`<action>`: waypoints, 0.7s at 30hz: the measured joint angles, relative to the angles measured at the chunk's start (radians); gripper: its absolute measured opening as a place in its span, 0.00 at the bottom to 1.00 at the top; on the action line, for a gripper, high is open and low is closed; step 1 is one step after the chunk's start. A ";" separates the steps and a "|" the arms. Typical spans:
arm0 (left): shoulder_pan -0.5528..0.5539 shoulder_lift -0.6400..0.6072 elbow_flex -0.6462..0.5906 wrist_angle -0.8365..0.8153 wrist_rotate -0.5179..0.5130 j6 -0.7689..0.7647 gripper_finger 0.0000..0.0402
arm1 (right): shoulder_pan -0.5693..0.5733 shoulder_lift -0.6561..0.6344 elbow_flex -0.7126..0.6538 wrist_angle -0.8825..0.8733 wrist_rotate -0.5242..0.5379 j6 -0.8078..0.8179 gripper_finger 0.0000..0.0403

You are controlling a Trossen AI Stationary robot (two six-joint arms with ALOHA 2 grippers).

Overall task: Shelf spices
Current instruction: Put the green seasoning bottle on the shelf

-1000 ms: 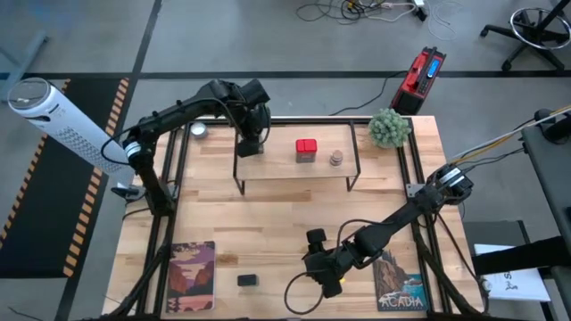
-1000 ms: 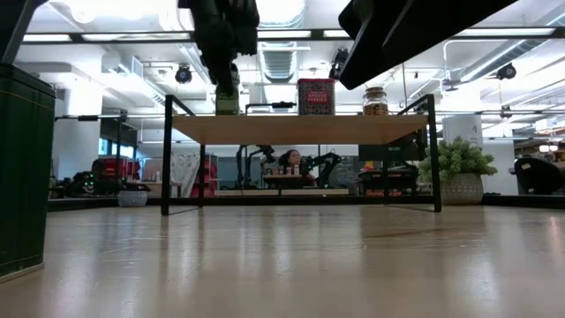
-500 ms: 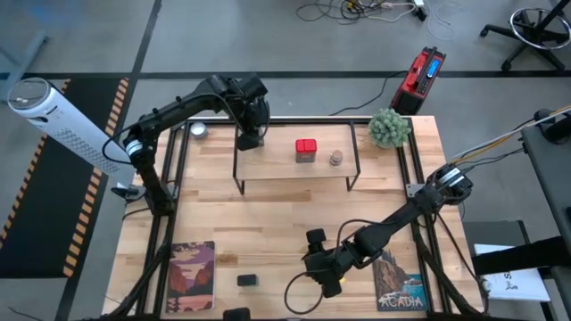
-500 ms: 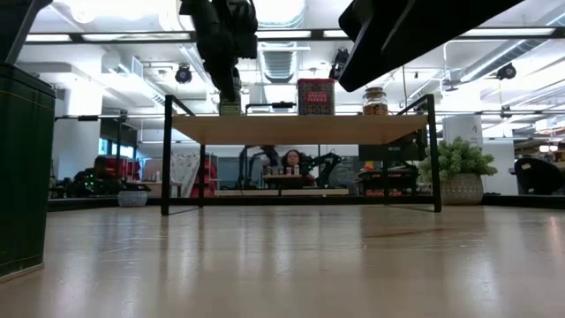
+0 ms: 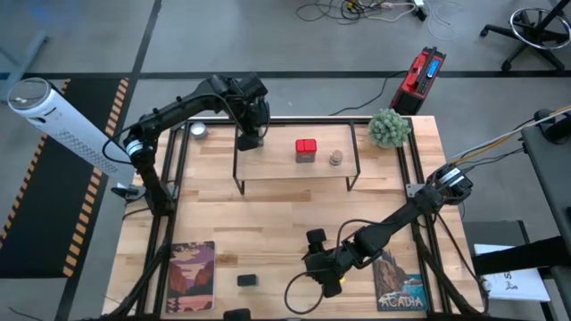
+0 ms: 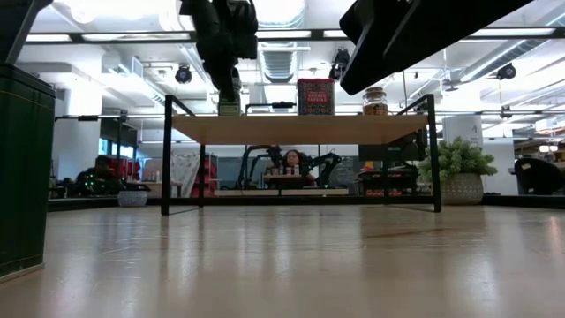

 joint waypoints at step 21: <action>-0.010 -0.028 0.067 -0.027 -0.042 -0.015 0.69 | 0.000 0.000 0.000 0.000 0.000 0.000 0.49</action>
